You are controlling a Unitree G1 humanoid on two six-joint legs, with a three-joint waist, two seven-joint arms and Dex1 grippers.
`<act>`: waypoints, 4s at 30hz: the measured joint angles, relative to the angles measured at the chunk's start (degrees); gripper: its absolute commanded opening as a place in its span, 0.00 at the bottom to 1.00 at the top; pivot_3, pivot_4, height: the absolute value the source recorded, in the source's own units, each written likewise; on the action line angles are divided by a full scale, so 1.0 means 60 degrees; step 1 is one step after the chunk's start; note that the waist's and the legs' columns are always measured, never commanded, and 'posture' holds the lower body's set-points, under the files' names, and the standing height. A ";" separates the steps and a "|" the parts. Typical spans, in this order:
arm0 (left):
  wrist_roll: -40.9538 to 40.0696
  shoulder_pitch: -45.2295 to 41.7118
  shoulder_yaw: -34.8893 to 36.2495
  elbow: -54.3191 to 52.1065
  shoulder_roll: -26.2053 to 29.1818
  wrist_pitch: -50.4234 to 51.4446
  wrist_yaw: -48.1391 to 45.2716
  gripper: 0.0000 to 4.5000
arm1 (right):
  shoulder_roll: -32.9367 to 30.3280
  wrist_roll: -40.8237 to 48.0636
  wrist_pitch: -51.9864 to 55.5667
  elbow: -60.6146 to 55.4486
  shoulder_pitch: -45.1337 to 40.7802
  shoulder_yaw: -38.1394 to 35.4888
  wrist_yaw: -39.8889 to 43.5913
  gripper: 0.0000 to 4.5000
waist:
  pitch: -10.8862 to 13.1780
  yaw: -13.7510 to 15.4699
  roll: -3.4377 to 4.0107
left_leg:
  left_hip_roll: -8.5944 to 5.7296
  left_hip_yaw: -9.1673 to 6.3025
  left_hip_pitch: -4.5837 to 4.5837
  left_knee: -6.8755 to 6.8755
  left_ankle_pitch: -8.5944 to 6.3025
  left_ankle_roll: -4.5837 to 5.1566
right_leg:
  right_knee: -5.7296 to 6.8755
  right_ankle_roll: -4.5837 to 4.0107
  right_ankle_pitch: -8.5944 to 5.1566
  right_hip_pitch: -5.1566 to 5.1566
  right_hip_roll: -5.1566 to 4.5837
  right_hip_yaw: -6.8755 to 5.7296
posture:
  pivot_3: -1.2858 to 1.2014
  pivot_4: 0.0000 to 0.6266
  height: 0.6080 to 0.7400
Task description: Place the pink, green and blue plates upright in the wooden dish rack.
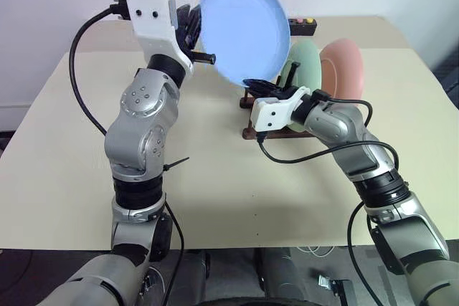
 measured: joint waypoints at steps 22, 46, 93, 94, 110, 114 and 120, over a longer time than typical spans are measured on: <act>0.0595 0.2817 0.1306 0.1630 0.3121 -0.2788 -0.1015 0.99 | 0.0664 0.2077 -0.1122 -0.0324 -0.0162 -0.0098 0.0352 0.00 | 0.0002 -0.0029 -0.0002 | 0.0003 -0.0002 0.0003 -0.0006 0.0004 -0.0007 | 0.0002 -0.0004 0.0003 0.0001 0.0002 0.0002 | 0.52 0.24 1.00; -0.0359 0.6288 -0.1521 0.0357 0.3652 -0.3066 -0.5977 0.99 | 0.1691 1.0740 0.6860 -0.2867 0.0942 -0.3019 0.1525 0.00 | 0.0003 -0.0009 0.0005 | 0.0007 -0.0010 0.0004 -0.0005 0.0002 -0.0001 | 0.0006 -0.0014 0.0007 0.0002 0.0007 -0.0001 | 0.52 0.24 1.00; -0.0568 0.6183 -0.1792 0.0253 0.3458 -0.3066 -0.6084 1.00 | 0.1660 1.2527 0.9049 -0.2446 0.1318 -0.4239 0.0737 0.99 | 0.0003 -0.0007 0.0006 | 0.0007 -0.0006 0.0004 -0.0007 0.0002 0.0000 | 0.0006 -0.0013 0.0007 0.0001 0.0008 -0.0001 | 0.52 0.24 1.00; -0.0568 0.6178 -0.1793 0.0253 0.3457 -0.3066 -0.6084 1.00 | 0.1652 1.2454 0.8979 -0.2446 0.1312 -0.4238 0.0717 0.99 | 0.0003 -0.0007 0.0006 | 0.0007 -0.0006 0.0004 -0.0006 0.0002 0.0000 | 0.0005 -0.0013 0.0007 0.0001 0.0008 -0.0001 | 0.52 0.24 1.00; -0.0564 0.6072 -0.1860 0.0254 0.3412 -0.3071 -0.6085 1.00 | 0.1136 1.1570 0.8416 -0.2823 0.0325 -0.4017 0.0833 0.99 | 0.0004 -0.0007 0.0009 | 0.0008 -0.0005 0.0003 -0.0008 0.0002 0.0000 | 0.0003 -0.0013 0.0006 0.0000 0.0007 0.0000 | 0.52 0.24 1.00; -0.0561 0.6078 -0.1863 0.0257 0.3404 -0.3076 -0.6085 1.00 | 0.0381 1.1297 0.8160 -0.3063 0.0087 -0.4146 0.0932 0.99 | 0.0004 0.0026 0.0008 | 0.0007 -0.0005 0.0002 -0.0005 0.0002 0.0000 | -0.0001 -0.0013 0.0006 0.0004 0.0006 -0.0001 | 0.52 0.24 1.00; -0.0555 0.6087 -0.1888 0.0271 0.3358 -0.3090 -0.6087 1.00 | -0.1218 1.1254 0.8140 -0.3227 0.0711 -0.5144 0.1432 0.99 | 0.0004 0.0045 0.0008 | 0.0008 -0.0004 0.0000 -0.0010 -0.0001 0.0004 | -0.0010 -0.0014 0.0006 0.0006 0.0006 -0.0001 | 0.52 0.24 1.00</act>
